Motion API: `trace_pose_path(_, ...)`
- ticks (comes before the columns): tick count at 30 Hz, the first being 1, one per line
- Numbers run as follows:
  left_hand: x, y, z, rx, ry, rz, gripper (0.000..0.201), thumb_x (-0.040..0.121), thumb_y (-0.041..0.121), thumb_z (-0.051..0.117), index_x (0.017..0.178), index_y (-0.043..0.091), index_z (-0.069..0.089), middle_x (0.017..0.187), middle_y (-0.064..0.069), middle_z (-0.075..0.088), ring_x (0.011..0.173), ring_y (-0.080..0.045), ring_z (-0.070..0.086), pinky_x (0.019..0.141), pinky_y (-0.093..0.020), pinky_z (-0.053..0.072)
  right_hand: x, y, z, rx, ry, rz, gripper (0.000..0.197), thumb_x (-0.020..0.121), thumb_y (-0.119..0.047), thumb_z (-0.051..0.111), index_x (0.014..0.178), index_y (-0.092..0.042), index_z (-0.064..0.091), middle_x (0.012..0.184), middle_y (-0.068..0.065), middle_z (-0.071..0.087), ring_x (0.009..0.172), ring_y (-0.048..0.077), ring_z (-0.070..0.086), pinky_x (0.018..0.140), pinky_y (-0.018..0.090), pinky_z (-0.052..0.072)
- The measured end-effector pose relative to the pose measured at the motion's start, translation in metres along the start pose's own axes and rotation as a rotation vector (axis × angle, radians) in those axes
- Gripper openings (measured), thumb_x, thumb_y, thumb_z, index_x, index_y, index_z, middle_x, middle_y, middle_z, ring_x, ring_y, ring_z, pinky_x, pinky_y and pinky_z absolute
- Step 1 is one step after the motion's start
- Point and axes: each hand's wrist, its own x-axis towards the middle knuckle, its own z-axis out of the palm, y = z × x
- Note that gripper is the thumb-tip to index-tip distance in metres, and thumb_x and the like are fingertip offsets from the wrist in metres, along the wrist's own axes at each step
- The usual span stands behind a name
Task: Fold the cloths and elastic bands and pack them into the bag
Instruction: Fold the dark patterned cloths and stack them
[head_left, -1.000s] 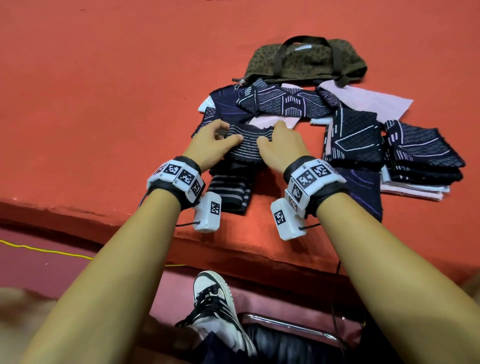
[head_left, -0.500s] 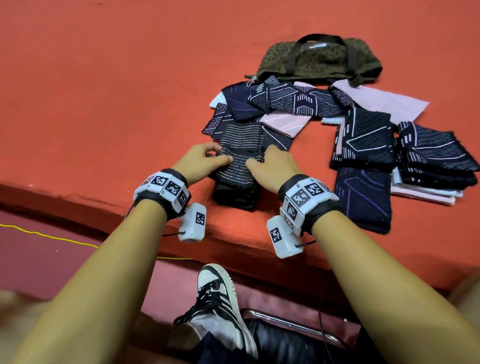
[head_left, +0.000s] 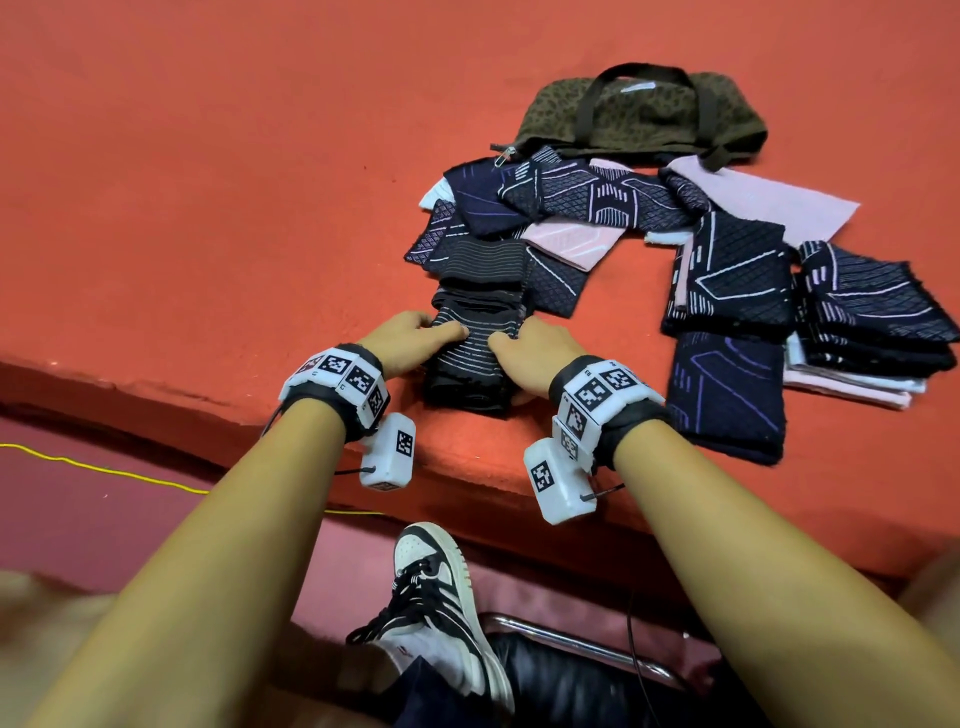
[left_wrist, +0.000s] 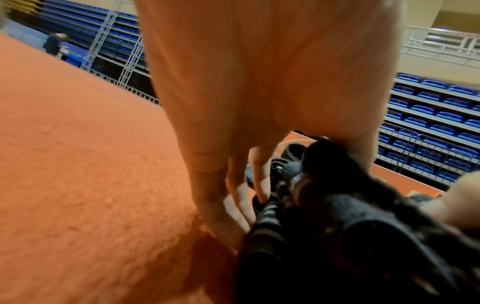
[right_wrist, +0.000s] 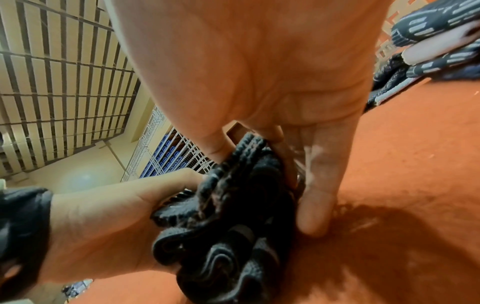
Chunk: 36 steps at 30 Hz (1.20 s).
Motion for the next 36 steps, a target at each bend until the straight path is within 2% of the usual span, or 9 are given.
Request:
trace_pose_path(3,0.001,0.001,-0.001,-0.012,0.005,-0.008,0.038,0.084,0.044,0.066,0.107,0.013,0.064,0.101,-0.007,0.073,0.086,-0.022,0.07,0.081,-0.039,0.058,0.003,-0.004,0.006,0.013,0.028,0.004,0.061,0.076,-0.048,0.039,0.113,-0.004,0.058,0.1,0.017,0.069,0.07,0.033,0.067,0.073,0.039,0.058)
trace_pose_path(6,0.001,-0.002,-0.004,-0.035,0.038,-0.026,0.029,0.09,0.035,0.063,0.109,0.014,0.062,0.096,-0.005,0.07,0.08,-0.019,0.066,0.071,-0.031,0.055,0.004,-0.008,0.007,0.023,0.025,-0.007,0.052,0.085,-0.041,0.044,0.114,0.0,0.056,0.102,0.017,0.068,0.077,0.033,0.066,0.075,0.037,0.056)
trace_pose_path(8,0.001,-0.007,-0.008,-0.06,0.063,-0.037,0.028,0.089,0.034,0.064,0.11,0.015,0.061,0.096,-0.005,0.07,0.081,-0.021,0.066,0.075,-0.035,0.056,0.007,-0.01,0.01,0.045,0.015,-0.018,0.05,0.086,-0.039,0.045,0.114,0.001,0.056,0.104,0.019,0.068,0.081,0.035,0.067,0.078,0.038,0.056)
trace_pose_path(12,0.004,-0.015,-0.018,-0.113,0.11,-0.062,0.036,0.085,0.035,0.066,0.116,0.016,0.059,0.101,-0.007,0.072,0.09,-0.025,0.07,0.081,-0.043,0.058,0.012,-0.021,0.02,0.044,0.002,-0.037,0.054,0.081,-0.042,0.045,0.111,0.0,0.059,0.099,0.017,0.069,0.072,0.032,0.068,0.073,0.037,0.059)
trace_pose_path(15,0.006,-0.022,-0.025,-0.147,0.159,-0.064,0.037,0.086,0.034,0.067,0.118,0.018,0.058,0.098,-0.004,0.072,0.08,-0.017,0.069,0.066,-0.029,0.055,0.015,-0.03,0.027,0.066,-0.028,-0.053,0.058,0.075,-0.047,0.044,0.108,-0.003,0.062,0.095,0.015,0.07,0.071,0.032,0.069,0.075,0.04,0.059)
trace_pose_path(20,0.013,-0.031,-0.035,-0.196,0.239,-0.047,0.036,0.087,0.032,0.067,0.119,0.018,0.057,0.089,0.002,0.07,0.071,-0.007,0.067,0.054,-0.02,0.047,0.023,-0.039,0.036,0.07,-0.048,-0.074,0.045,0.086,-0.042,0.048,0.103,-0.004,0.063,0.092,0.014,0.069,0.076,0.031,0.068,0.077,0.038,0.057)
trace_pose_path(26,0.023,-0.046,-0.048,-0.228,0.341,-0.024,0.042,0.084,0.039,0.072,0.116,0.016,0.059,0.098,0.0,0.07,0.08,-0.012,0.068,0.067,-0.026,0.051,0.036,-0.051,0.049,0.079,-0.032,-0.12,0.048,0.091,-0.045,0.046,0.104,-0.003,0.065,0.1,0.017,0.068,0.089,0.033,0.066,0.085,0.038,0.053)
trace_pose_path(31,0.029,-0.057,-0.056,-0.238,0.444,-0.035,0.051,0.075,0.05,0.072,0.111,0.015,0.061,0.097,-0.002,0.072,0.086,-0.018,0.07,0.082,-0.036,0.057,0.045,-0.063,0.059,0.074,-0.025,-0.154,0.042,0.093,-0.043,0.046,0.098,-0.005,0.064,0.098,0.014,0.067,0.089,0.031,0.063,0.075,0.032,0.046)
trace_pose_path(36,0.037,-0.059,-0.062,-0.238,0.518,-0.031,0.049,0.077,0.054,0.07,0.107,0.017,0.059,0.096,0.001,0.07,0.091,-0.02,0.069,0.088,-0.04,0.056,0.055,-0.076,0.065,0.085,0.016,-0.139,0.053,0.093,-0.045,0.046,0.121,-0.001,0.057,0.114,0.018,0.064,0.103,0.034,0.06,0.079,0.034,0.043)
